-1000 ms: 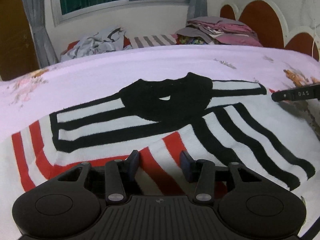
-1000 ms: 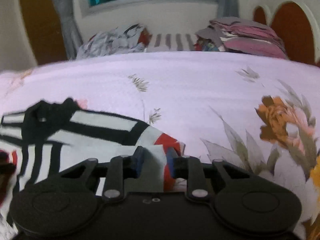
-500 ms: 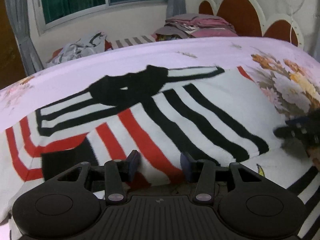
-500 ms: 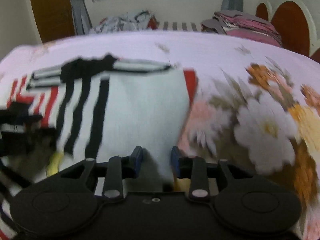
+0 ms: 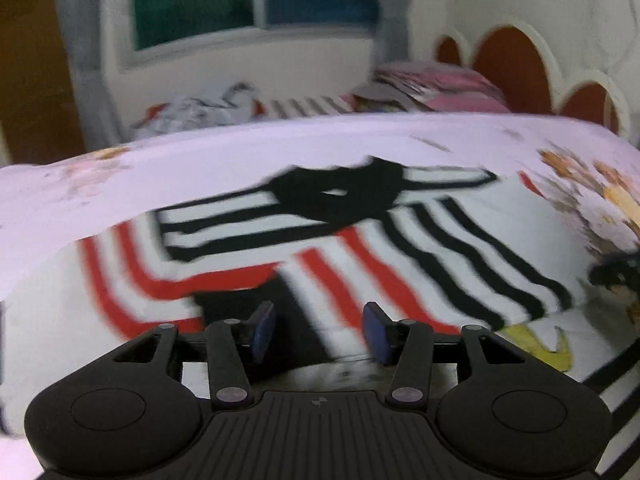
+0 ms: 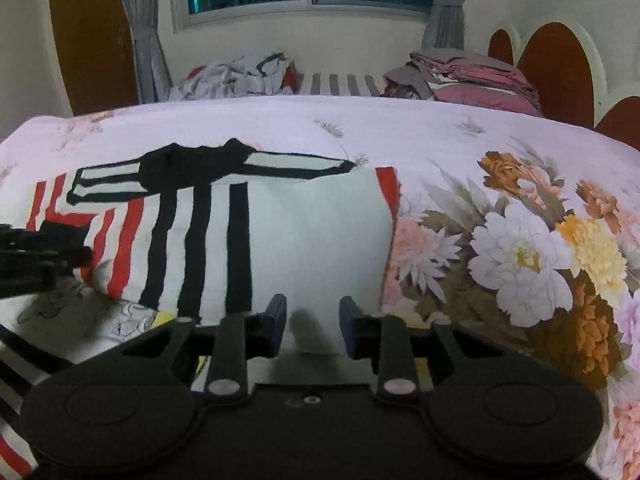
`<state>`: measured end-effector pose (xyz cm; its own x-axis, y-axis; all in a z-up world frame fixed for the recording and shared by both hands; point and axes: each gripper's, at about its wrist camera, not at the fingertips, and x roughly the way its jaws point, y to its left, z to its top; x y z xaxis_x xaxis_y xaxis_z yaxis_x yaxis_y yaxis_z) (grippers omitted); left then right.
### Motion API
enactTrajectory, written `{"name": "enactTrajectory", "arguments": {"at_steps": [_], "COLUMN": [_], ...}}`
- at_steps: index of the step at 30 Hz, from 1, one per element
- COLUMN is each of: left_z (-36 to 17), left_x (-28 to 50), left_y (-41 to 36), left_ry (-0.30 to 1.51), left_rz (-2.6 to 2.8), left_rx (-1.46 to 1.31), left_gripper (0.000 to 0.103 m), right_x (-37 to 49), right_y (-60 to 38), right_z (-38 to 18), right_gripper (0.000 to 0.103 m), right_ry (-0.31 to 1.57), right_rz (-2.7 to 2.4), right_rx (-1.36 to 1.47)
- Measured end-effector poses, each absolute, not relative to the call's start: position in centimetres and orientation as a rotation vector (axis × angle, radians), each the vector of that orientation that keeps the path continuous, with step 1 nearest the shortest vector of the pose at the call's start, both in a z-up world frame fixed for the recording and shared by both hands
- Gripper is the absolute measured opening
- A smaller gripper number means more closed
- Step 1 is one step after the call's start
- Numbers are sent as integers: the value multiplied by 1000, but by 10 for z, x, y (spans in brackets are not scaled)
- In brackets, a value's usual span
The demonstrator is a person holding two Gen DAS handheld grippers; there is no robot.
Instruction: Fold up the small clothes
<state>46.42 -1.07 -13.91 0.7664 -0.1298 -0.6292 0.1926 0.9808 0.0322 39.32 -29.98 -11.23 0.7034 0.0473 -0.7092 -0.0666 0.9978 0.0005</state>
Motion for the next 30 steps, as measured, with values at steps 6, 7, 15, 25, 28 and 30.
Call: {"name": "enactTrajectory", "arguments": {"at_steps": [6,7,15,25,28,30], "left_z": [-147,-152,-152,-169,-156,-148], "left_x": [487,495,511,501,490,477], "left_y": [37,40,31,37,48,62], "left_ry": [718,742,639,734,705,685], "left_rz": [-111,-133,-119,-15,10,13], "left_rx": [-41,-67,-23,153,135,97], "left_gripper": [49,49,6,70,70,70], "right_x": [395,397,400,409,407,401], "right_y": [-308,-310,-309,-299,-296,-294], "right_z": [-119,-121,-123,-132,-118,-108], "right_gripper": [29,29,27,31,31,34], "right_ry": [811,819,838,883,840,781], "right_rz": [9,2,-2,-7,-2,22], "right_rx": [64,79,87,20,36,65]}}
